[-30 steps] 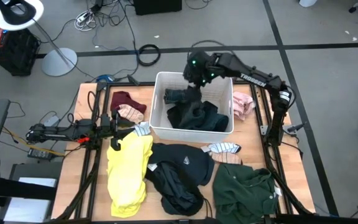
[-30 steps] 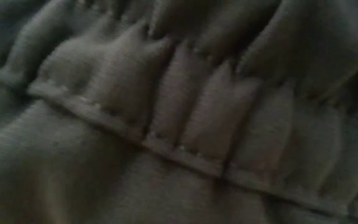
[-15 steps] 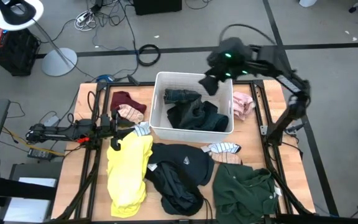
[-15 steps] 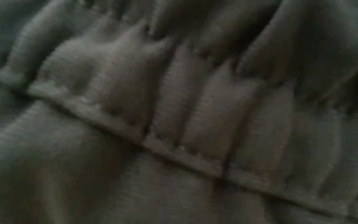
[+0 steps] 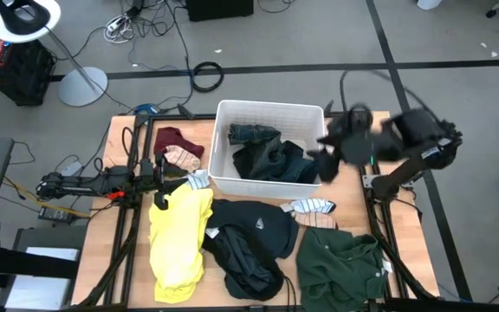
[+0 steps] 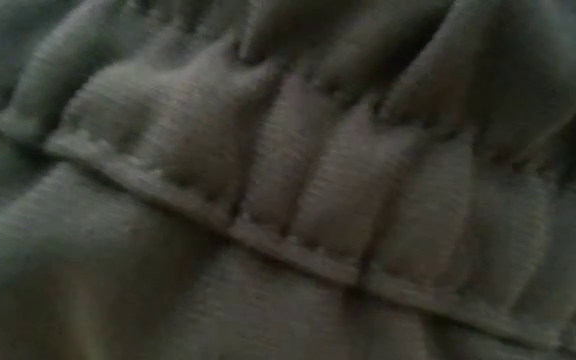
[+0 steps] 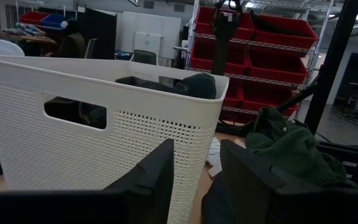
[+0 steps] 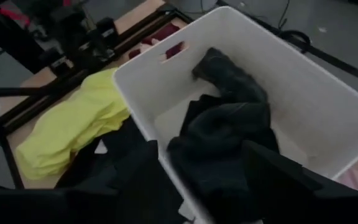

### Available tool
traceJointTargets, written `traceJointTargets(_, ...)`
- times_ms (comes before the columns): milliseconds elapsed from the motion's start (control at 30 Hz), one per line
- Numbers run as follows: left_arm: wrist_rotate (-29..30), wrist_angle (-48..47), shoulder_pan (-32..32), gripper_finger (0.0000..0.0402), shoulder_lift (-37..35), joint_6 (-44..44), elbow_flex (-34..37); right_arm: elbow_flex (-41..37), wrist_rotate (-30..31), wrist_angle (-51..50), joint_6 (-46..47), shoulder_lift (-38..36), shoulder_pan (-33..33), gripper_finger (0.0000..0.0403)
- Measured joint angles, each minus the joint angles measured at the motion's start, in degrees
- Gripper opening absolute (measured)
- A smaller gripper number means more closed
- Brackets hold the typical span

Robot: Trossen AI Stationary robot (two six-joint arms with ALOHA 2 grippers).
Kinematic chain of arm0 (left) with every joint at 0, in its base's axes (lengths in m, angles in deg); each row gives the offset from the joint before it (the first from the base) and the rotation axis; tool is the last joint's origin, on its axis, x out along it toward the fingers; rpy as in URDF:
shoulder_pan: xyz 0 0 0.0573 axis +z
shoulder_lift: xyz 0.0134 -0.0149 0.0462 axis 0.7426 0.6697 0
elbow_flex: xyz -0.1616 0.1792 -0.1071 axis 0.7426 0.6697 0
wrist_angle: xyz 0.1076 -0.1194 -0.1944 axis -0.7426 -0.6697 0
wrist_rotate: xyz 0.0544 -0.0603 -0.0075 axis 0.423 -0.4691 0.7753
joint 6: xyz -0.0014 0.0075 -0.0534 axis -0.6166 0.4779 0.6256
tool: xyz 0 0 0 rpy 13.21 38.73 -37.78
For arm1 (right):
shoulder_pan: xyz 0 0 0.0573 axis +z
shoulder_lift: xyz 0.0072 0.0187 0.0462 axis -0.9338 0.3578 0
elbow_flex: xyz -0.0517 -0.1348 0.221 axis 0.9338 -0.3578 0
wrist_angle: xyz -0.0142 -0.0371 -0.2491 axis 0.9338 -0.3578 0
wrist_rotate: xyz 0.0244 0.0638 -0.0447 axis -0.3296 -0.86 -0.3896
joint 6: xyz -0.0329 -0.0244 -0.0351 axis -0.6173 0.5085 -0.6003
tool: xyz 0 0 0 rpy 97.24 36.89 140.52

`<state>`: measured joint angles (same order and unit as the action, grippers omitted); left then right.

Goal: Sort clothes
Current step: Adjust the white bin

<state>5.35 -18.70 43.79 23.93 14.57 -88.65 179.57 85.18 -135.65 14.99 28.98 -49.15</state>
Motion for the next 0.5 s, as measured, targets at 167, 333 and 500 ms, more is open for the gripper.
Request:
traceJointTargets(167,0.00,0.00,0.00,0.0137,0.00,0.00,0.00,-7.11,5.55,-0.09,11.69,1.10,9.80,0.0229)
traceJointTargets(333,0.00,-0.01,0.00,0.0137,0.00,0.01,0.00,-17.32,6.35,1.87,24.71,1.29,16.27,0.0229)
traceJointTargets(500,0.00,0.00,-0.02,0.0137,0.00,0.00,0.00,-26.60,6.23,1.71,40.02,1.18,21.90,0.0229)
